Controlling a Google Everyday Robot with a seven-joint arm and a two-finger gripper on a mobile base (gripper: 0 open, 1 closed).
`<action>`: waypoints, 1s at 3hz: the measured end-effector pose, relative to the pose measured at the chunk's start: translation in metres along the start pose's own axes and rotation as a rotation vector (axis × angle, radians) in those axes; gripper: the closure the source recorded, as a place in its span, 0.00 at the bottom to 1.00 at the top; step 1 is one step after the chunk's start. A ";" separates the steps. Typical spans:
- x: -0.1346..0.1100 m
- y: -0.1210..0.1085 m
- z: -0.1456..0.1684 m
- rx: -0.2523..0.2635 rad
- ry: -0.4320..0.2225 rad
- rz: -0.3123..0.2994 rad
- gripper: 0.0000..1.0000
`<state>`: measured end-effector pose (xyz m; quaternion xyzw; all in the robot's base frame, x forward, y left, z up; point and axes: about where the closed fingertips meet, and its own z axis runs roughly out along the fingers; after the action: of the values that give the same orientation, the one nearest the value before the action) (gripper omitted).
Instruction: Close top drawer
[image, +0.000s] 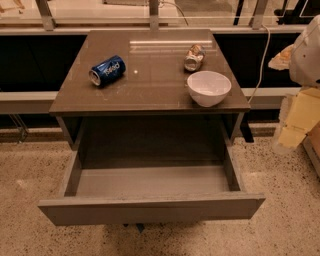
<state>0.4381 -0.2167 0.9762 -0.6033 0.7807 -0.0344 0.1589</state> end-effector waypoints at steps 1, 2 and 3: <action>0.000 0.000 0.000 0.000 0.000 0.000 0.00; -0.007 0.003 0.013 0.023 -0.014 -0.011 0.00; -0.032 0.026 0.068 0.014 -0.066 -0.042 0.00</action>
Offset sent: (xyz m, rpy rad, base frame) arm 0.0136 0.0564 -0.0726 0.0296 -0.1456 0.0590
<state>0.4407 -0.1698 0.9118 -0.6192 0.7620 -0.0232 0.1882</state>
